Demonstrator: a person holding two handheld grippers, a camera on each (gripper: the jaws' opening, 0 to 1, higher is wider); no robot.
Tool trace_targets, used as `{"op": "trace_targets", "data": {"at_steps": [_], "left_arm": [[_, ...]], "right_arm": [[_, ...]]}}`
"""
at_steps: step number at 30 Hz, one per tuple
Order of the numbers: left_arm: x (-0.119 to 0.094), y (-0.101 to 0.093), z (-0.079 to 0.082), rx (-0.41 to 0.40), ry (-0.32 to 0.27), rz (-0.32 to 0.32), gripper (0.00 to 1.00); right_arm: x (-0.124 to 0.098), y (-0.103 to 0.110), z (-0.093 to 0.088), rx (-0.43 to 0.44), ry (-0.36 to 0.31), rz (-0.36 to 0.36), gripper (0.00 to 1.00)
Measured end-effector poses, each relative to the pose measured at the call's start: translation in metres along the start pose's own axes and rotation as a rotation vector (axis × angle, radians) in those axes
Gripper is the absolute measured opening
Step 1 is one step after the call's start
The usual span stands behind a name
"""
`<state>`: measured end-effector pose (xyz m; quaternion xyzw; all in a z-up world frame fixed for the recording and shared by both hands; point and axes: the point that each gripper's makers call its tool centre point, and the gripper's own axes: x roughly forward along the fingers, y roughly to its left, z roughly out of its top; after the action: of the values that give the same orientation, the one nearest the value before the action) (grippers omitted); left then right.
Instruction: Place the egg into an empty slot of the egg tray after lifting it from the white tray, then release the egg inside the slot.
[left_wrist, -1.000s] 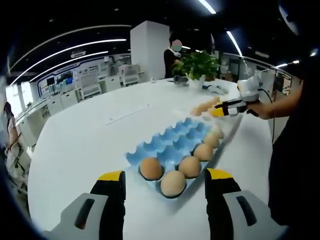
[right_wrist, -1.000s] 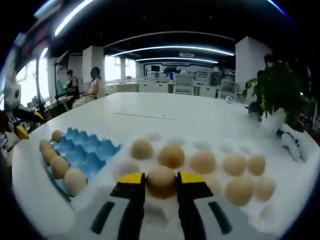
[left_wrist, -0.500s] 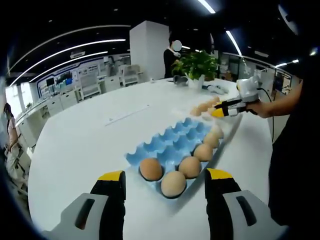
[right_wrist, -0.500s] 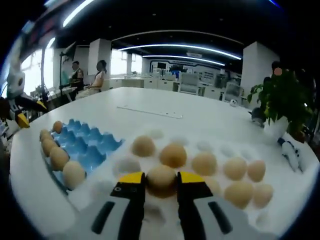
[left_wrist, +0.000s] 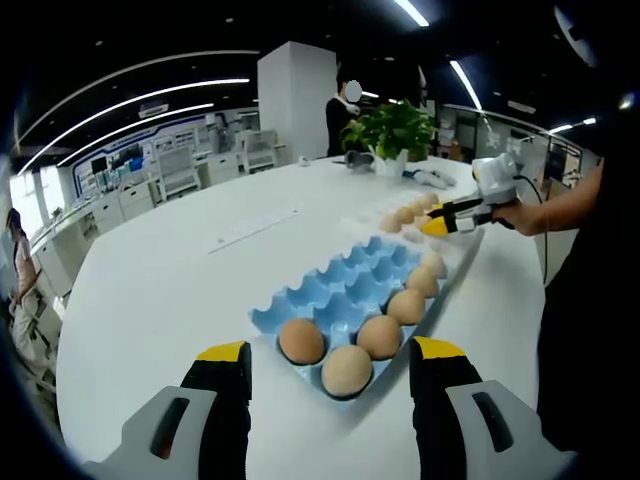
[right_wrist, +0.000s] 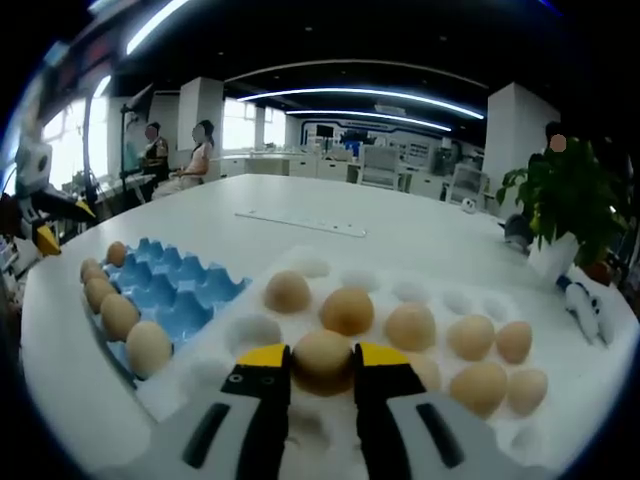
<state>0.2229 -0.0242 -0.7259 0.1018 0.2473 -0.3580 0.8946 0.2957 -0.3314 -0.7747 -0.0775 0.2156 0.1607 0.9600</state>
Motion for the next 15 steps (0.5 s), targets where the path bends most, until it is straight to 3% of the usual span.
{"op": "trace_targets", "data": {"at_steps": [15], "left_arm": [[0.0003, -0.0010, -0.0011, 0.003, 0.002, -0.004, 0.64]], "right_arm": [[-0.0011, -0.0006, -0.0005, 0.004, 0.001, 0.002, 0.24]]}}
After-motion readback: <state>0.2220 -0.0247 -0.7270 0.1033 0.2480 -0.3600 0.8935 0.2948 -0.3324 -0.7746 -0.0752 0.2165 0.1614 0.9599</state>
